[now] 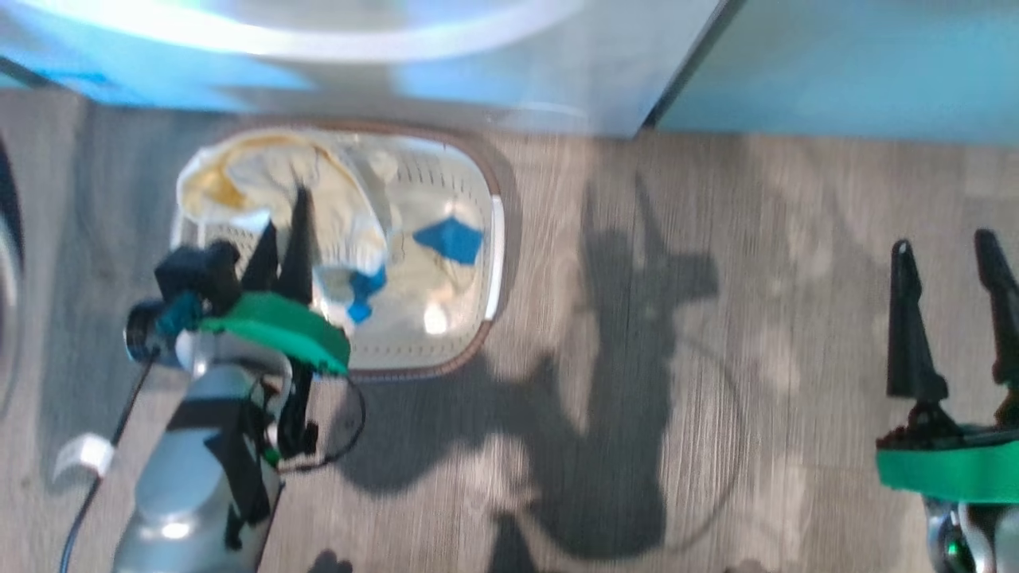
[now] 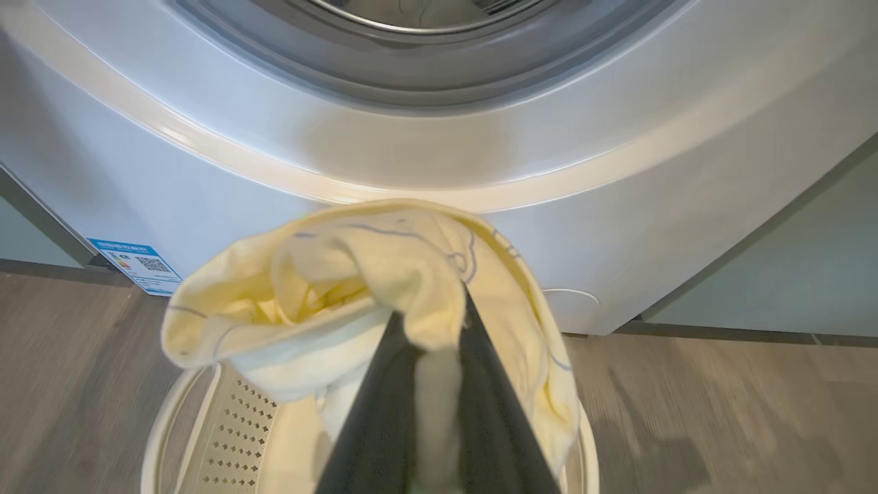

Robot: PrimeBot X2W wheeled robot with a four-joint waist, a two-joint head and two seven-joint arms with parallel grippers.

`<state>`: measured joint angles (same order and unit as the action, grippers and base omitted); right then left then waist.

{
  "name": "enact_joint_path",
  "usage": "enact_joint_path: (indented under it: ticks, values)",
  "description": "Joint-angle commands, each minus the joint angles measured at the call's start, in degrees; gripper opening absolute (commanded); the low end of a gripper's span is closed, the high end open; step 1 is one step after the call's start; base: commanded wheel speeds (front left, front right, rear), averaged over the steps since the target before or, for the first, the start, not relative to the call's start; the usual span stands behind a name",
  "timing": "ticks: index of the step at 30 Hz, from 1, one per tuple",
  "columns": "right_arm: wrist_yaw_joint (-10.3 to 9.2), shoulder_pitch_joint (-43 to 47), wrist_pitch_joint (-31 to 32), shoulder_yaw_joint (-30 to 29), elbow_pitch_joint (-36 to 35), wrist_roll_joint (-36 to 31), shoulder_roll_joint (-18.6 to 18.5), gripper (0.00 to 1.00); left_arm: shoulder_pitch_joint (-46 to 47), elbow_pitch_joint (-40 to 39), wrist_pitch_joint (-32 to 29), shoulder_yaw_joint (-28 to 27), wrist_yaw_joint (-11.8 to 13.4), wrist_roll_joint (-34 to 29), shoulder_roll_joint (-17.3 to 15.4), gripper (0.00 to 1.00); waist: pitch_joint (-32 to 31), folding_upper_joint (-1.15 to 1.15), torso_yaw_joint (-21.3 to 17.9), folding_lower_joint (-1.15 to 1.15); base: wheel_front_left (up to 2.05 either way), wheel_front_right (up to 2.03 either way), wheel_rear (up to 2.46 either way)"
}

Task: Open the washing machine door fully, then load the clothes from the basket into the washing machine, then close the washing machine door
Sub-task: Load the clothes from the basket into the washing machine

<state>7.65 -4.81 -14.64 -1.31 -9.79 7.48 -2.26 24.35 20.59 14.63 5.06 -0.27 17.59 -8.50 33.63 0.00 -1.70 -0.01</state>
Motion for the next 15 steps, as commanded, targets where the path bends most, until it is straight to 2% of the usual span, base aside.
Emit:
enact_joint_path:
  ticks: [1,15]
  values:
    - [-0.16,1.83,-0.36,1.3,-1.01,-0.18,-0.62,1.0,-2.15,-2.55,0.37,-2.56,0.33,-0.54,-1.15,0.0,-4.44,0.0,0.07,0.01,0.0,0.0,0.0]
    - [-0.16,7.33,-0.36,2.55,3.87,-0.19,-0.62,1.0,-16.19,-10.82,-0.64,-2.27,1.02,-1.99,-2.45,0.0,-21.44,0.0,0.21,0.01,0.0,0.0,0.0]
